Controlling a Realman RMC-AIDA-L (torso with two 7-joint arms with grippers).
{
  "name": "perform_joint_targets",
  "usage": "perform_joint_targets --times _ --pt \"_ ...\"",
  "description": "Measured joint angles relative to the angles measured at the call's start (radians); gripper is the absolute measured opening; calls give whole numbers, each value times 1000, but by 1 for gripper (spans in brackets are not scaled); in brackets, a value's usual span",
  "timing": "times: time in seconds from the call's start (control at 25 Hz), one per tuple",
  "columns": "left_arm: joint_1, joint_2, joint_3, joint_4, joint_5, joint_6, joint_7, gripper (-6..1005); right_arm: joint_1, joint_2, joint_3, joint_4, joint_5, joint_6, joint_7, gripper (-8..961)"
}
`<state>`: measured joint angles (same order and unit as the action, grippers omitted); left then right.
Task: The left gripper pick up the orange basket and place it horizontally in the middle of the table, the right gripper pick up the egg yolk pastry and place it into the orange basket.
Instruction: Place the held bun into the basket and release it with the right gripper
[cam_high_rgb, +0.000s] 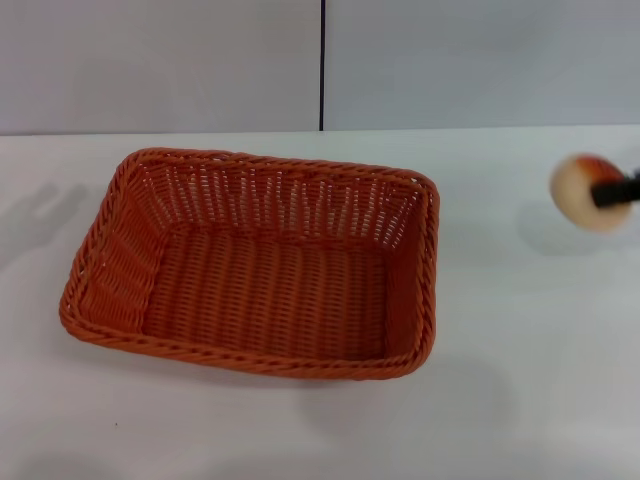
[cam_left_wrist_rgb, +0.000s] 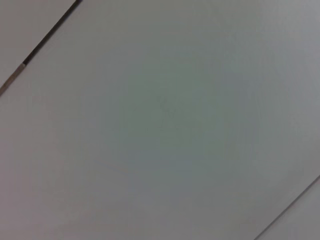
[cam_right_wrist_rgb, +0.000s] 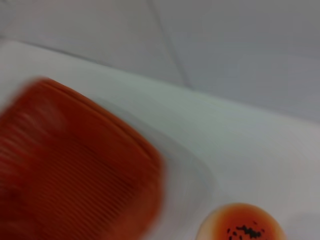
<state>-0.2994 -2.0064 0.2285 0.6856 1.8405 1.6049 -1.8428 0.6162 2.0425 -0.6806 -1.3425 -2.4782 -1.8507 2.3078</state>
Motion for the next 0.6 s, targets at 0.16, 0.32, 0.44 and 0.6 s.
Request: perform_joint_targets --times 0.16,0.32,0.44,0.6 --pt "-1 0 0 0 -5 0 0 573 27 -9 -10 -4 167 -35 -11 178" --pt "-3 0 0 0 -8 -2 1 573 71 -14 -43 73 332 -48 -50 154" --pt "-4 -4 0 0 -8 -1 1 573 122 -20 -76 199 401 -43 -98 134" --pt "-4 -7 0 0 -8 2 1 573 209 -27 -91 407 408 -16 -192 80"
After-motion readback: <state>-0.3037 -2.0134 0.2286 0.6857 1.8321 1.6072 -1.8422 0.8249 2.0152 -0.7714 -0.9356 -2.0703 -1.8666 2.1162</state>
